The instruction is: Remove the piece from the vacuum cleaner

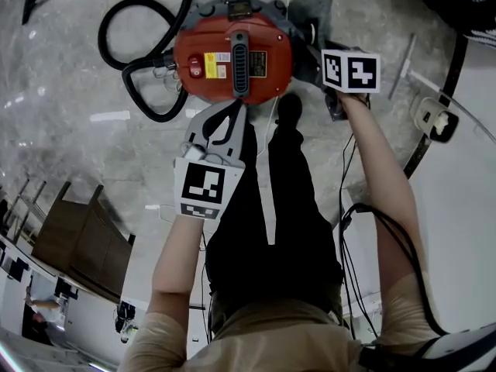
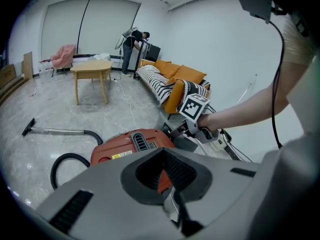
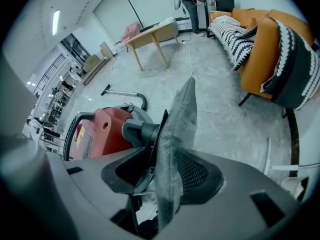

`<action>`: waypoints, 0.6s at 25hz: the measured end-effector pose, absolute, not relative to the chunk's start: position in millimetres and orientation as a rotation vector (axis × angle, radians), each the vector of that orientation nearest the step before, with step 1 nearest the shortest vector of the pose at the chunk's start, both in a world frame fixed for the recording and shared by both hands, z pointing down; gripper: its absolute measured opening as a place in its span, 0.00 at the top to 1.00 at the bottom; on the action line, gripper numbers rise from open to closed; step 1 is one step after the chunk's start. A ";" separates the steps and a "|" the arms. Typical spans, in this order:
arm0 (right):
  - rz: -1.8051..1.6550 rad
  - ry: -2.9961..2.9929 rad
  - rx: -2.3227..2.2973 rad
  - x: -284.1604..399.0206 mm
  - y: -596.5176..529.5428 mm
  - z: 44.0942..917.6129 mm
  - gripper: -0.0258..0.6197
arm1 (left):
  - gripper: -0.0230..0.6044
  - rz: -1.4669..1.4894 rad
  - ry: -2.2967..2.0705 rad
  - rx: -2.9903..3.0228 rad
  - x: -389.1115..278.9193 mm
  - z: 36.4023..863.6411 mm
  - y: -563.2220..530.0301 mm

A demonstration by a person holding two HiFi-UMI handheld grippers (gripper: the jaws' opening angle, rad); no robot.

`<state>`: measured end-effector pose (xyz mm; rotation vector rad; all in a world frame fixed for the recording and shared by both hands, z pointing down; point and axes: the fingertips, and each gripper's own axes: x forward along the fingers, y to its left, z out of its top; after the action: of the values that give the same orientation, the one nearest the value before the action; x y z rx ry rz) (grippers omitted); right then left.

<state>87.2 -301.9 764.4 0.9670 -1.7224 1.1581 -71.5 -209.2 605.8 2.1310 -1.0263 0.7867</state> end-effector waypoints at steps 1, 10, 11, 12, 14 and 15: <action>1.150 -1.724 0.963 87.4 -301.6 764.3 0.65 | 0.96 0.786 -1.024 2.131 -70.4 606.6 -208.6; 1.042 -1.750 0.891 90.8 -295.7 766.8 0.74 | 0.96 0.775 -1.010 2.143 -60.7 604.8 -206.8; 1.030 -1.752 0.893 92.2 -295.8 766.6 0.77 | 0.96 0.777 -1.007 2.144 -60.0 604.7 -206.0; 1.025 -1.755 0.899 93.3 -296.1 766.4 0.80 | 0.96 0.779 -1.006 2.144 -59.7 604.8 -204.9; 1.026 -1.758 0.912 94.2 -296.0 766.7 0.84 | 0.96 0.785 -1.002 2.144 -59.4 605.6 -202.1; 1.026 -1.759 0.914 94.7 -295.7 767.3 0.86 | 0.96 0.787 -1.000 2.143 -59.1 605.9 -200.5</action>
<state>94.7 -295.7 767.3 0.9139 -1.7586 1.0257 -59.1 -200.5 605.9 2.1429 -1.0000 0.7872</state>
